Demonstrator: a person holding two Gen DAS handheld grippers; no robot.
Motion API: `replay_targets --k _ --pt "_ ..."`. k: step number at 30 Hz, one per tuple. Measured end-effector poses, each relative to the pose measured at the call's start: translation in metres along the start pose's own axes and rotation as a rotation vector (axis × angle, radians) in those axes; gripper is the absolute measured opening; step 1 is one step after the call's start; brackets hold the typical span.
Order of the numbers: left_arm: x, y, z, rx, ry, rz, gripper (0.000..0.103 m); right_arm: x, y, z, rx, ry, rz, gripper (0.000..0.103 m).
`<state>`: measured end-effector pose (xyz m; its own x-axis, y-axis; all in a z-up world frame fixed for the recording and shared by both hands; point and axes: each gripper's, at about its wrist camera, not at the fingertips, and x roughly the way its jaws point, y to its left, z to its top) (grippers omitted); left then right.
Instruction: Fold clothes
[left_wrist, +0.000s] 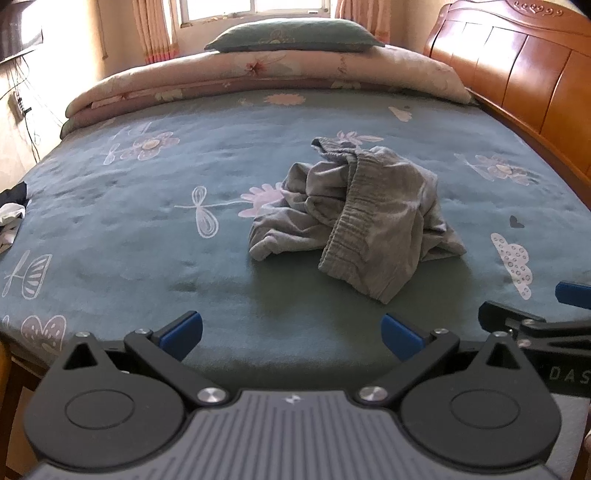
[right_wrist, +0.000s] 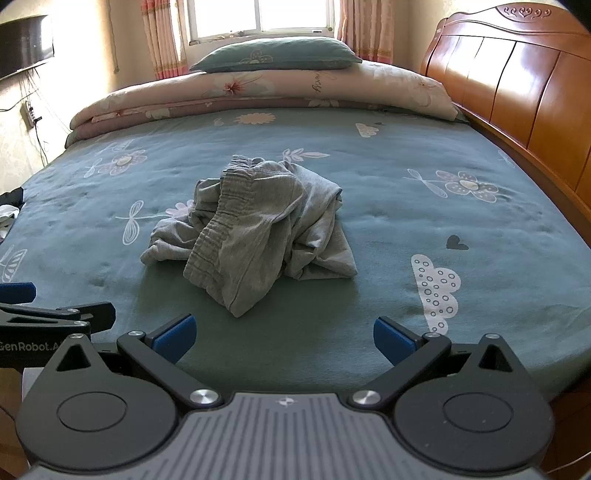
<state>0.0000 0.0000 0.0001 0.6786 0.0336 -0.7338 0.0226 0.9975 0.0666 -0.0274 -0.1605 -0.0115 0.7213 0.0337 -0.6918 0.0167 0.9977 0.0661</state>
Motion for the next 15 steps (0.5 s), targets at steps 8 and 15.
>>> replay_targets --k 8,15 --pt "-0.0019 -0.0004 -0.0002 -0.006 -0.005 -0.014 0.102 -0.0025 0.0006 0.0011 0.003 0.004 -0.002 0.103" --pt "0.0038 0.0011 -0.0036 -0.010 -0.008 -0.042 0.102 -0.0030 -0.0020 0.0005 0.009 -0.012 -0.001 0.103"
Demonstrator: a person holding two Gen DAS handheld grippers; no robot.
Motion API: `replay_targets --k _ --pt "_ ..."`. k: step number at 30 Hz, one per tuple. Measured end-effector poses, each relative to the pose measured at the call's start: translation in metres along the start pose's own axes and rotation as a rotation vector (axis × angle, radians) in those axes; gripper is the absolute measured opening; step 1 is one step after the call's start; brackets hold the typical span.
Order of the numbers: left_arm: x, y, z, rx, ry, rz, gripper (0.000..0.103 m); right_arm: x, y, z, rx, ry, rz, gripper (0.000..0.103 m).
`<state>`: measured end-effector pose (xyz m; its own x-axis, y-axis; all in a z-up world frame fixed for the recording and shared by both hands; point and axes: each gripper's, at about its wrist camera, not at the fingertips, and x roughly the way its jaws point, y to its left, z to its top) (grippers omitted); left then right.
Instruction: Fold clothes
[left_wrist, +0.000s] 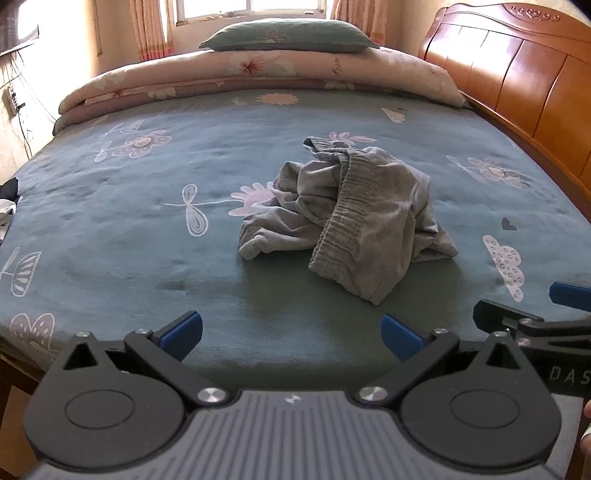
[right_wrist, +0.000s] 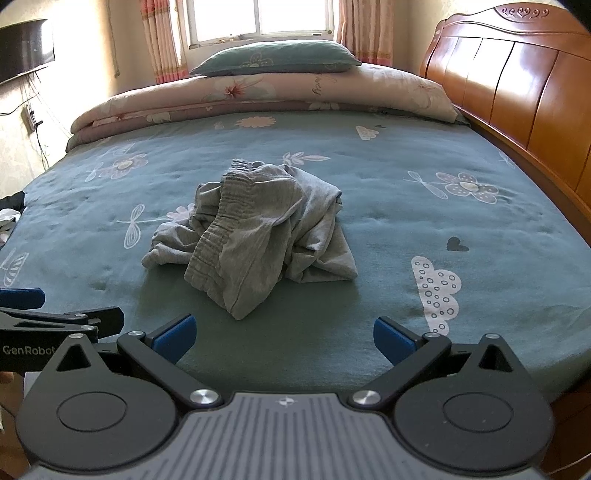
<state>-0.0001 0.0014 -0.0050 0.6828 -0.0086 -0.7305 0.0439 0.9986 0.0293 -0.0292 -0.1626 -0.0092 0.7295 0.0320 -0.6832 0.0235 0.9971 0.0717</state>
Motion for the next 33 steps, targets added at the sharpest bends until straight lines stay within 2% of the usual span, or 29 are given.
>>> replay_targets --k 8,33 --pt "0.0016 -0.0023 -0.0008 0.010 -0.001 0.016 0.102 0.0018 -0.0013 0.0003 0.009 -0.008 0.000 0.103" --pt "-0.0052 -0.0019 0.0018 0.011 -0.011 -0.003 0.102 0.0038 -0.0041 -0.0021 0.020 -0.002 0.005 0.103"
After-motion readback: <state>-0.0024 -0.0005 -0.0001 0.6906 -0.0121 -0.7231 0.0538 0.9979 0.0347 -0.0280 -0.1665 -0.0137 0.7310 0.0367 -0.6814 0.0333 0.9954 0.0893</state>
